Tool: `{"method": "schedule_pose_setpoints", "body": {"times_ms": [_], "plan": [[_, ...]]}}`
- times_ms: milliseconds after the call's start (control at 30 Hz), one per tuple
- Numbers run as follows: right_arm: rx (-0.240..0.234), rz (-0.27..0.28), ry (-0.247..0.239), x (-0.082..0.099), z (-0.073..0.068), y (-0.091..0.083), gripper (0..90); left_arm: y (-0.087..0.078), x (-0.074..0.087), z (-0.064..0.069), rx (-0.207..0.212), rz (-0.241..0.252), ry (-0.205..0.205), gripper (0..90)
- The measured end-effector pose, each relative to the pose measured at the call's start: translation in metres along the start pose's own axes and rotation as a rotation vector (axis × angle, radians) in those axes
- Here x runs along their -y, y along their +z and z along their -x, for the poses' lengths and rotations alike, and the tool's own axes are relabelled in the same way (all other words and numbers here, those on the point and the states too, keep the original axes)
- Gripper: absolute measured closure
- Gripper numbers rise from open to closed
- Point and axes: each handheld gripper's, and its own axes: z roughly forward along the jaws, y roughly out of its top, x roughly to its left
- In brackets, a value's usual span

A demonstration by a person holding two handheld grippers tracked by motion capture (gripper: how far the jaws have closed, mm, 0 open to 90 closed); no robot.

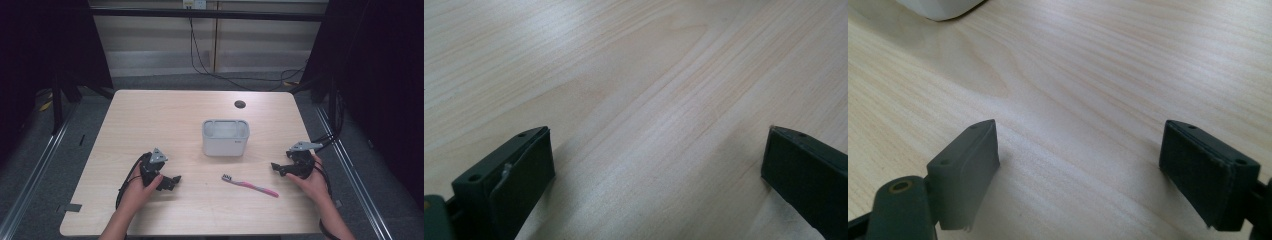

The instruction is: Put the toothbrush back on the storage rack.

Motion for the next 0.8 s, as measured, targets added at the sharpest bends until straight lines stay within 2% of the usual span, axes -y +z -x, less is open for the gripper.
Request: {"method": "schedule_pose_setpoints", "body": {"times_ms": [233, 367, 400, 533, 567, 600, 633, 667, 700, 800], "plan": [[-0.005, 0.002, -0.003, 0.000, 0.001, 0.000, 15.2, 0.000, 0.000, -0.001, 0.005, -0.002, 0.001, 0.1], [-0.005, 0.003, 0.016, 0.001, 0.001, -0.002, 17.8, 0.000, -0.001, -0.001, 0.002, -0.001, 0.004, 0.1], [-0.018, -0.013, 0.034, -0.001, 0.003, -0.005, 21.2, 0.000, -0.001, -0.001, 0.002, -0.002, 0.006, 0.1], [-0.033, -0.018, 0.046, -0.002, 0.003, -0.009, 22.0, 0.000, -0.001, -0.002, 0.002, -0.002, 0.006, 0.1], [-0.038, -0.033, 0.041, -0.004, 0.002, -0.011, 22.7, 0.000, -0.001, -0.002, 0.002, -0.002, 0.006, 0.1], [-0.040, -0.035, 0.012, -0.005, 0.000, -0.012, 23.1, 0.000, -0.001, -0.002, 0.002, -0.002, 0.006, 0.1], [-0.040, -0.035, 0.012, -0.005, 0.000, -0.012, 23.1, 0.000, -0.001, -0.002, 0.003, -0.002, 0.007, 0.1], [-0.043, -0.048, -0.014, -0.008, -0.004, -0.015, 23.2, 0.001, -0.001, -0.002, 0.002, -0.002, 0.007, 0.1], [-0.043, -0.048, -0.014, -0.008, -0.004, -0.015, 23.2, 0.001, -0.001, -0.002, 0.002, -0.002, 0.007, 0.1], [-0.090, -0.066, -0.063, -0.017, -0.012, -0.021, 24.8, 0.000, -0.001, -0.002, 0.003, -0.003, 0.008, 0.1]]}}
